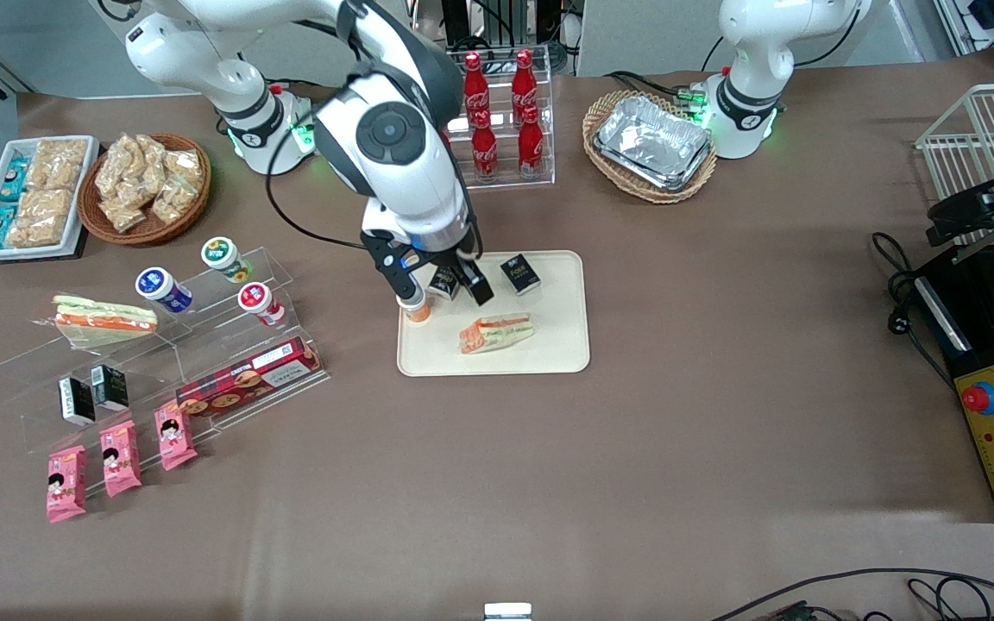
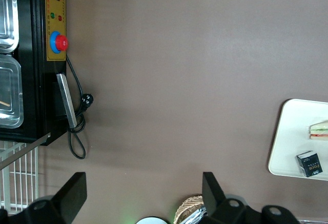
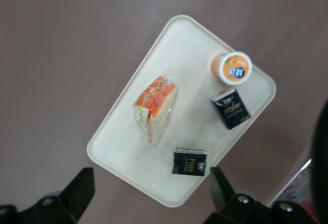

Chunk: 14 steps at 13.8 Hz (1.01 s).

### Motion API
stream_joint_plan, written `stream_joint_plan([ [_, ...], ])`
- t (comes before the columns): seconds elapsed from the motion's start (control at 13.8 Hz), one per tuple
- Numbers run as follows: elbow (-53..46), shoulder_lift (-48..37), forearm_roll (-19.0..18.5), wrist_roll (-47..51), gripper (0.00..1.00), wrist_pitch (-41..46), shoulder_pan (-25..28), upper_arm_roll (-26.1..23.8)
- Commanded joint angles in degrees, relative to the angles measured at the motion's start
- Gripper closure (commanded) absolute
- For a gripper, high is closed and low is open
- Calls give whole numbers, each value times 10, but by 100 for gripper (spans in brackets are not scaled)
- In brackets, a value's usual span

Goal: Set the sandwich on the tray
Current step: 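Open the right gripper and raise it off the sandwich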

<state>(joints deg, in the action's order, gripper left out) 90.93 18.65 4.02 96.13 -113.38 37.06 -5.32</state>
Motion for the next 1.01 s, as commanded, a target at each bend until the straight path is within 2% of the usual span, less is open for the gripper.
stream_joint_plan([
  [0.0,-29,-33,11,-139,0,60,-25,-2],
  [0.43,-20,-112,4,-406,0,166,-102,-7],
  [0.58,-13,-135,-25,-510,0,191,-125,-6],
  [0.72,-11,-157,-38,-613,0,225,-169,-6],
  [0.94,11,-193,-38,-747,0,242,-255,-5],
])
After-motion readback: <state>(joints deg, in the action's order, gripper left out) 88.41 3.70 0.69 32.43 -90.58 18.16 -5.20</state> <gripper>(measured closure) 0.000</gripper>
